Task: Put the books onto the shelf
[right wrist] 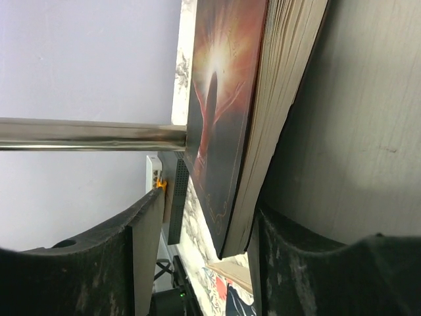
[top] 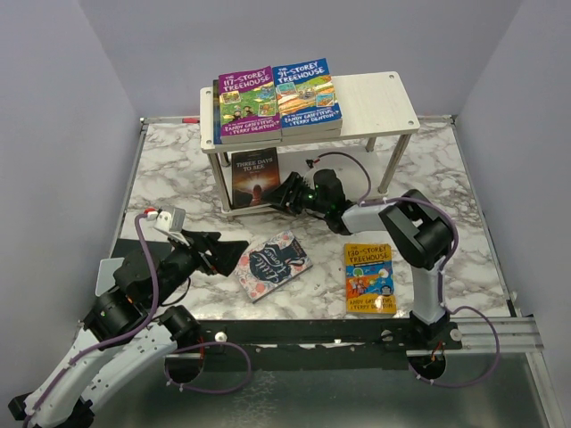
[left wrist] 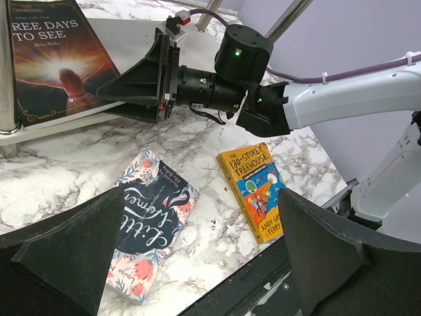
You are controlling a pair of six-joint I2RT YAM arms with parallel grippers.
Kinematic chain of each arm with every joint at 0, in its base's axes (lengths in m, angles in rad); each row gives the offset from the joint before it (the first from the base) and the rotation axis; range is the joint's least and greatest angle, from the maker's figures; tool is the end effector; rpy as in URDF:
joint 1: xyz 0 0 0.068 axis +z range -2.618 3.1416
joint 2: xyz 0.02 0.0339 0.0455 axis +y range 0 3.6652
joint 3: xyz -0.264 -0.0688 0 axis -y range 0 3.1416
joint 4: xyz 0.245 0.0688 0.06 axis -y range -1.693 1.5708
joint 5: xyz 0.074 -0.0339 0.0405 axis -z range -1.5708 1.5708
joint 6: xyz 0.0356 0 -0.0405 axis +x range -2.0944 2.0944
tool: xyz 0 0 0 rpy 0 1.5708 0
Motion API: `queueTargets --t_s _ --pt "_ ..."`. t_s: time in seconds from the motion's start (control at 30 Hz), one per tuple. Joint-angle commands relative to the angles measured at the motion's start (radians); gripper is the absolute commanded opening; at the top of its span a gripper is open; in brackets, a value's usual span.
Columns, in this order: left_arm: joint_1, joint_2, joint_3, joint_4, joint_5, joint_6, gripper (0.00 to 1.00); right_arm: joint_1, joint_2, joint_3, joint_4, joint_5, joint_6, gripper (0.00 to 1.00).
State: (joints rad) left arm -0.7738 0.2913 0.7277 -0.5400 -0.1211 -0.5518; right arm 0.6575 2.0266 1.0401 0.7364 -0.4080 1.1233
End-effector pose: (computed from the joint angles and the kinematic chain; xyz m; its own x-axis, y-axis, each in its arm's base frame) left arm 0.0549 -0.0476 0.3359 -0.3816 -0.3547 -0.8536 0.4788 0.7140 -0.5108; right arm 0.3276 0.2708 0.1529 -0.8648 0.3777 -0.3307 -0.1978 0.3491 0.9160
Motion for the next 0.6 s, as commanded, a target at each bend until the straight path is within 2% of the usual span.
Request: queueTargets --t_s 0.0,0.33,0.57 --pt "0.001 -0.012 -0.009 0.014 0.003 0.010 0.99 0.008 -0.052 -0.013 -0.094 -0.005 -0.038 0.56" --pt "0.001 0.004 -0.009 0.014 0.006 0.009 0.99 0.008 -0.164 -0.046 -0.280 0.037 -0.083 0.62" --pt "0.000 0.033 -0.010 -0.004 -0.026 -0.037 0.99 0.006 -0.327 -0.136 -0.381 0.066 -0.159 0.64"
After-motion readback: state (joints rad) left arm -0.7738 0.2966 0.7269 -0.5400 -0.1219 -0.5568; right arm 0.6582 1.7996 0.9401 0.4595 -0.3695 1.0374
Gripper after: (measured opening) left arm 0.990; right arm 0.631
